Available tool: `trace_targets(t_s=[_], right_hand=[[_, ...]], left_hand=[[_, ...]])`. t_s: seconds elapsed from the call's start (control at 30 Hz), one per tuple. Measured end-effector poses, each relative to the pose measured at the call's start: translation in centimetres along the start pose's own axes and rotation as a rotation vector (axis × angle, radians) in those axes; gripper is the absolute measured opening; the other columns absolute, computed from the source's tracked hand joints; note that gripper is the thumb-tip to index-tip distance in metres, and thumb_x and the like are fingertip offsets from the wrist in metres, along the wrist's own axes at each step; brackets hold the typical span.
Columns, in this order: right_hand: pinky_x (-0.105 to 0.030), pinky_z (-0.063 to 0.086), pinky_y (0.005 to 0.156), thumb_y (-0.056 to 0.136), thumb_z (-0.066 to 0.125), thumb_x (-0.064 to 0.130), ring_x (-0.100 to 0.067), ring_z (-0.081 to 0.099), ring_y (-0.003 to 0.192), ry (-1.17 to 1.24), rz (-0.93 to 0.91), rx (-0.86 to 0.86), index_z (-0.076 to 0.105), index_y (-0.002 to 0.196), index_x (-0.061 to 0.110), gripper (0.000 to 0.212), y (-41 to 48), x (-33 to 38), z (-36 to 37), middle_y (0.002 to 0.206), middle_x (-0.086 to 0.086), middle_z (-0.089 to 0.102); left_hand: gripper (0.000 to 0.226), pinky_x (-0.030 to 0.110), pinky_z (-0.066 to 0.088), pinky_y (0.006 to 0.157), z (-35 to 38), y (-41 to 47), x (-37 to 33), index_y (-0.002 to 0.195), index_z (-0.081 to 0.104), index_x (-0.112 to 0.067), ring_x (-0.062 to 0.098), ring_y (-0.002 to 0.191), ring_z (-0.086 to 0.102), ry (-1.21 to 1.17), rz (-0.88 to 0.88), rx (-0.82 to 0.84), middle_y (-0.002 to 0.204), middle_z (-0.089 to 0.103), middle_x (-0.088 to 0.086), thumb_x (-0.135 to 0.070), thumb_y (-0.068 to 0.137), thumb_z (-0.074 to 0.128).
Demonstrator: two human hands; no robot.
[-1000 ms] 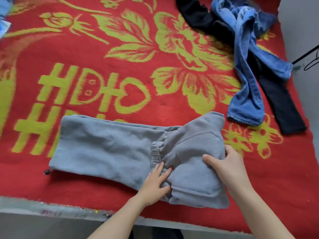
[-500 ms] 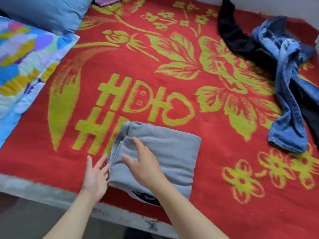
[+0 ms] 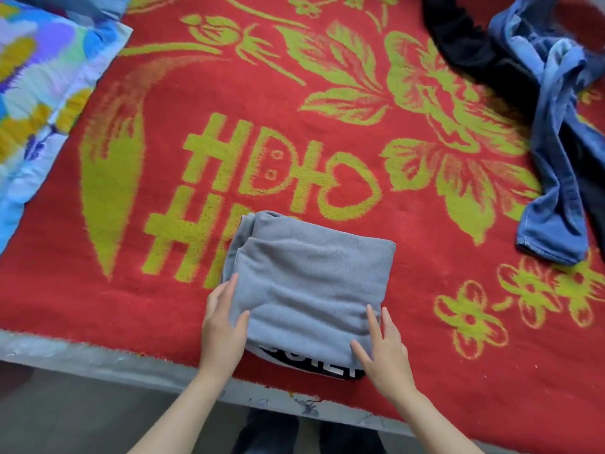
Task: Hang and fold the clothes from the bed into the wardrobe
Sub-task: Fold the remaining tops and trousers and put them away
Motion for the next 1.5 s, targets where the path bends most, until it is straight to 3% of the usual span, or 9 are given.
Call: trace_targets(t_s=[0.17, 0.27, 0.37, 0.53, 0.83, 0.9, 1.13, 1.3, 1.5], right_hand=[[-0.047, 0.036, 0.104, 0.089, 0.06, 0.039, -0.03, 0.019, 0.142, -0.205, -0.11, -0.106, 0.018, 0.149, 0.018, 0.077, 0.6, 1.7, 0.4, 0.155, -0.019, 0.01], [-0.056, 0.047, 0.086, 0.078, 0.063, 0.033, -0.038, 0.032, 0.132, -0.291, -0.346, -0.285, 0.043, 0.131, 0.015, 0.059, -0.3, 2.6, 1.4, 0.14, -0.023, 0.034], [-0.062, 0.04, 0.091, 0.066, 0.07, 0.047, -0.036, 0.007, 0.144, -0.486, -0.615, -0.279, 0.042, 0.132, 0.022, 0.075, -2.4, 2.2, 4.5, 0.142, -0.021, 0.032], [-0.069, 0.041, 0.083, 0.042, 0.084, 0.019, -0.043, 0.011, 0.141, -0.663, -0.684, -0.219, 0.024, 0.143, 0.032, 0.119, -1.8, -0.3, 5.8, 0.157, -0.017, 0.003], [-0.037, 0.053, 0.066, 0.097, 0.029, 0.007, -0.035, 0.058, 0.099, -0.659, -1.029, -0.376, 0.044, 0.13, 0.031, 0.044, 2.0, 0.7, 1.2, 0.122, -0.014, 0.047], [-0.034, 0.053, 0.06, 0.095, 0.031, 0.003, -0.033, 0.063, 0.089, -0.638, -1.153, -0.391, 0.048, 0.123, 0.024, 0.039, 1.0, 2.0, -1.5, 0.116, -0.014, 0.047], [-0.032, 0.051, 0.056, 0.088, 0.049, 0.001, -0.031, 0.064, 0.08, -0.608, -1.319, -0.43, 0.054, 0.11, 0.019, 0.029, -0.9, 7.2, -9.8, 0.102, -0.012, 0.067], [-0.039, 0.053, 0.064, 0.092, 0.038, 0.001, -0.033, 0.065, 0.084, -0.74, -1.275, -0.431, 0.054, 0.113, 0.019, 0.031, 2.2, 5.0, -7.8, 0.106, -0.013, 0.066], [-0.062, 0.038, 0.095, 0.072, 0.048, 0.003, -0.045, 0.021, 0.137, -0.819, -0.952, -0.453, 0.007, 0.15, 0.025, 0.091, 1.2, 0.6, -0.6, 0.145, -0.023, 0.027]], left_hand=[[0.073, 0.057, 0.036, 0.102, -0.5, -0.9, 4.3, 0.147, 0.027, -0.021, 0.033, 0.133, 0.025, 0.488, 0.087, -0.052, 0.15, 0.029, 0.017, -0.021, 0.086, 0.066], [0.059, 0.052, 0.02, 0.109, 1.7, -2.7, 3.6, 0.145, 0.023, -0.018, 0.037, 0.139, 0.018, 0.763, 0.571, 0.05, 0.152, 0.019, 0.022, -0.048, 0.096, 0.036], [0.088, 0.052, 0.012, 0.112, 5.5, -5.3, 3.2, 0.143, 0.031, -0.022, 0.034, 0.145, 0.004, 0.931, 0.979, 0.274, 0.157, 0.003, 0.019, -0.048, 0.069, 0.071], [0.139, 0.051, 0.016, 0.109, 6.9, -2.8, 5.6, 0.149, 0.011, -0.028, 0.044, 0.131, 0.028, 1.03, 0.796, 0.37, 0.142, 0.03, 0.023, -0.025, 0.035, 0.09], [0.152, 0.045, 0.004, 0.114, 7.5, -1.5, 6.6, 0.151, -0.002, -0.026, 0.036, 0.144, 0.001, 0.966, 0.782, 0.354, 0.139, 0.033, 0.024, -0.032, 0.033, 0.094], [0.152, 0.044, 0.004, 0.115, 8.0, -1.5, 6.3, 0.151, -0.001, -0.026, 0.04, 0.14, 0.017, 0.94, 0.748, 0.326, 0.139, 0.033, 0.023, -0.032, 0.033, 0.095], [0.077, 0.043, 0.015, 0.113, 9.6, 1.3, 3.1, 0.139, 0.023, -0.024, 0.036, 0.122, 0.04, 0.747, 0.765, -0.092, 0.134, 0.038, 0.021, -0.016, 0.067, 0.052], [0.042, 0.044, 0.035, 0.099, 10.9, 2.7, 3.7, 0.133, 0.04, -0.02, 0.034, 0.108, 0.061, 0.8, 0.837, -0.136, 0.12, 0.062, 0.019, -0.005, 0.096, 0.029], [0.036, 0.043, 0.054, 0.077, 11.8, 2.8, 3.1, 0.117, 0.05, -0.017, 0.032, 0.083, 0.068, 0.879, 0.907, -0.066, 0.095, 0.071, 0.015, 0.001, 0.094, 0.029]])
Point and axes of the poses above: each hand's wrist, its own y-axis towards the middle knuckle, its own z-axis out of the palm, x = y × z, the point moved 5 cm from there along y, towards the middle knuckle
